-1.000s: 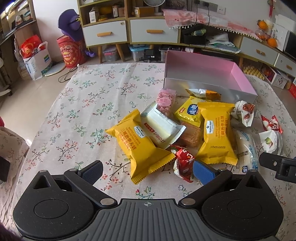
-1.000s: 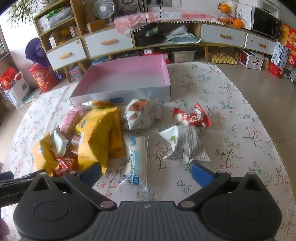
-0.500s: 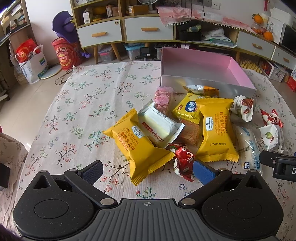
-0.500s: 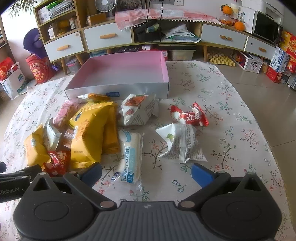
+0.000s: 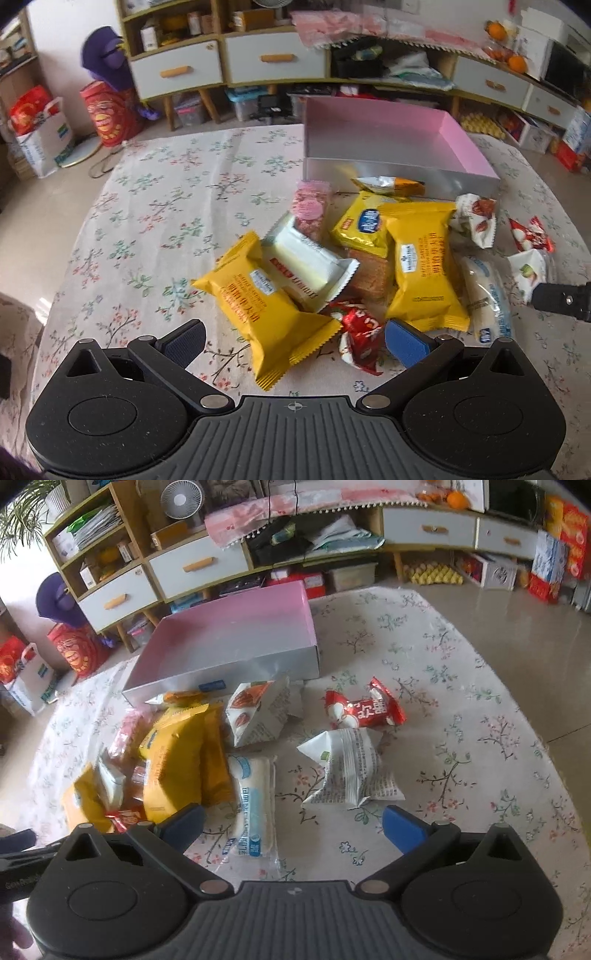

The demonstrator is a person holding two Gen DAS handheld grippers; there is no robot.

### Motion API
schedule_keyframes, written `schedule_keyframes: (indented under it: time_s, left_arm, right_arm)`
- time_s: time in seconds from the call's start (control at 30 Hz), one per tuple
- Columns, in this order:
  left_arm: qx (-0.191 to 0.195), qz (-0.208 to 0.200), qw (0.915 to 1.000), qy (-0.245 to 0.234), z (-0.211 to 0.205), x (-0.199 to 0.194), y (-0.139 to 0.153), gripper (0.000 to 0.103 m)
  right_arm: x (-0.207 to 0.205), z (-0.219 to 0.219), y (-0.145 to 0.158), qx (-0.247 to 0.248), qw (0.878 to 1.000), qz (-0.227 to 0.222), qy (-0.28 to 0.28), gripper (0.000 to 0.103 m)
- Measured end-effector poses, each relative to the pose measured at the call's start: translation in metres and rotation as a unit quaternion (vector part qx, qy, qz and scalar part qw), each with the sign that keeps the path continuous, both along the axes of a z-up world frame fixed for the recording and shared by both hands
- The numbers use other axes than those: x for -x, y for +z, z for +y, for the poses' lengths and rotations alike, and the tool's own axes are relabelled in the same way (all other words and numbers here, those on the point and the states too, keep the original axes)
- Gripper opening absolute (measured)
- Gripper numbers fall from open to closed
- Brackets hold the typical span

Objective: Organize snacks
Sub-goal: 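Lower the left gripper onto a yellow cake packet and close it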

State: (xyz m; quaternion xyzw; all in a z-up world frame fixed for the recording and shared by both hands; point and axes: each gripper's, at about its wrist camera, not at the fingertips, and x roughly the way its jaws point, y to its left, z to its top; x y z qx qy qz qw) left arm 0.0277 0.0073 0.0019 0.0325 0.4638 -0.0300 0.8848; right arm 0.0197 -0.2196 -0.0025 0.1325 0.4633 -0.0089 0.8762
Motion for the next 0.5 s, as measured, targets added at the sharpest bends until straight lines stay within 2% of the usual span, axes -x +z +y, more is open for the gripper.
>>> schedule_keyframes:
  time_s: [0.1,0.2,0.27,0.43,0.5]
  left_arm:
    - [-0.002,0.008,0.9997,-0.022,-0.004,-0.008,0.007,0.103]
    - [0.018,0.025,0.9992,-0.026,-0.001,-0.018,0.011,0.103]
    - [0.033,0.039,0.9985,-0.018,0.004,-0.027,0.01,0.103]
    - [0.058,0.038,0.9976,-0.002,0.021,-0.041,0.001,0.103]
    - [0.066,0.042,0.9969,-0.001,0.029,-0.045,-0.004,0.103]
  right_arm:
    - [-0.011,0.0,0.009,-0.015,0.999,0.004,0.034,0.09]
    - [-0.021,0.005,0.02,0.001,0.998,0.005,0.059,0.09]
    - [-0.026,0.006,0.024,-0.005,0.998,0.003,0.07,0.09]
    - [-0.046,0.005,0.02,-0.06,0.995,0.022,0.081,0.086]
    - [-0.049,0.005,0.016,-0.098,0.991,0.02,0.085,0.083]
